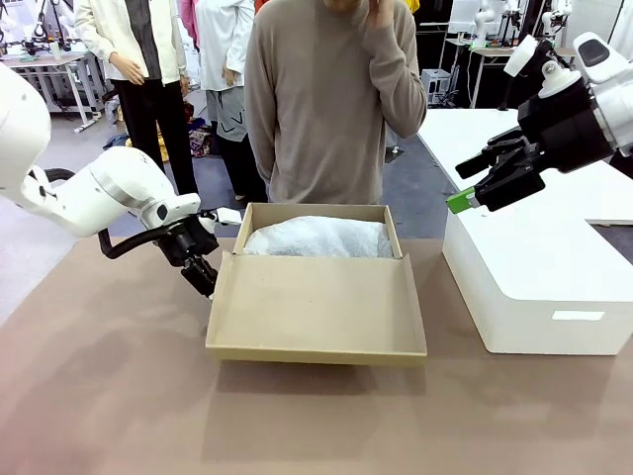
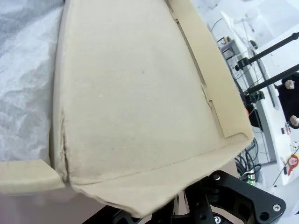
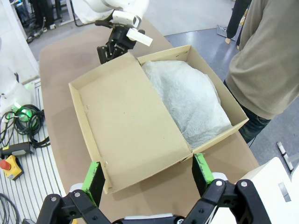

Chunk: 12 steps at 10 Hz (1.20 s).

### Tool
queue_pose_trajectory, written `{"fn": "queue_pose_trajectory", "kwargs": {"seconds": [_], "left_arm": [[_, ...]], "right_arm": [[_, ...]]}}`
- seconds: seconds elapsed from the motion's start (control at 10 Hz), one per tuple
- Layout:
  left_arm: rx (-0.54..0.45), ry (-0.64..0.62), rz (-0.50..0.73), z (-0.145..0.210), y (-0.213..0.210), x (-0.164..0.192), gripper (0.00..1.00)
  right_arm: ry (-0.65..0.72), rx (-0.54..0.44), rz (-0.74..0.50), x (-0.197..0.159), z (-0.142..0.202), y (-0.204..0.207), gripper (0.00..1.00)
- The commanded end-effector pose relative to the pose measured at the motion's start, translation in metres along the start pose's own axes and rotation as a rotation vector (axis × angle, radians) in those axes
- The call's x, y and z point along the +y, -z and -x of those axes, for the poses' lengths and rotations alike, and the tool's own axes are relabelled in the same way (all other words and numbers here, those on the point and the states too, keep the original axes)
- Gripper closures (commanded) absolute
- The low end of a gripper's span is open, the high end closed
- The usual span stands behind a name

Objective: Pack the shoes into the box.
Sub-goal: Close the Shoes Box.

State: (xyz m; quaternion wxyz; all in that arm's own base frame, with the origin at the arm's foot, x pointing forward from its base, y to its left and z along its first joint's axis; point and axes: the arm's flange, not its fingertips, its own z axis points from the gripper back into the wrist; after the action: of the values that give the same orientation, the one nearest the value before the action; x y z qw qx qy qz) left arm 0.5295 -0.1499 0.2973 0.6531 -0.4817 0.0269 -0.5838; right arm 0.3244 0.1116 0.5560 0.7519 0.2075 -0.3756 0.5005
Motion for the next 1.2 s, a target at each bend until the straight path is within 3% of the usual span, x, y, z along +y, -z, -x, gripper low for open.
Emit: {"fn": "queue_pose_trajectory", "kwargs": {"seconds": [0.0, 0.7, 1.1], "left_arm": [[-0.08, 0.06, 0.058, -0.002, -0.011, -0.005, 1.0], [-0.307, 0.085, 0.09, -0.005, -0.03, -0.018, 1.0], [-0.442, 0.05, 0.019, -0.013, -0.042, -0.029, 1.0]], "right_arm": [[-0.019, -0.024, -0.015, -0.004, 0.0, 0.002, 0.0], [-0.019, -0.024, -0.015, -0.004, 0.0, 0.002, 0.0], [-0.019, -0.024, -0.015, -0.004, 0.0, 0.002, 0.0]]}}
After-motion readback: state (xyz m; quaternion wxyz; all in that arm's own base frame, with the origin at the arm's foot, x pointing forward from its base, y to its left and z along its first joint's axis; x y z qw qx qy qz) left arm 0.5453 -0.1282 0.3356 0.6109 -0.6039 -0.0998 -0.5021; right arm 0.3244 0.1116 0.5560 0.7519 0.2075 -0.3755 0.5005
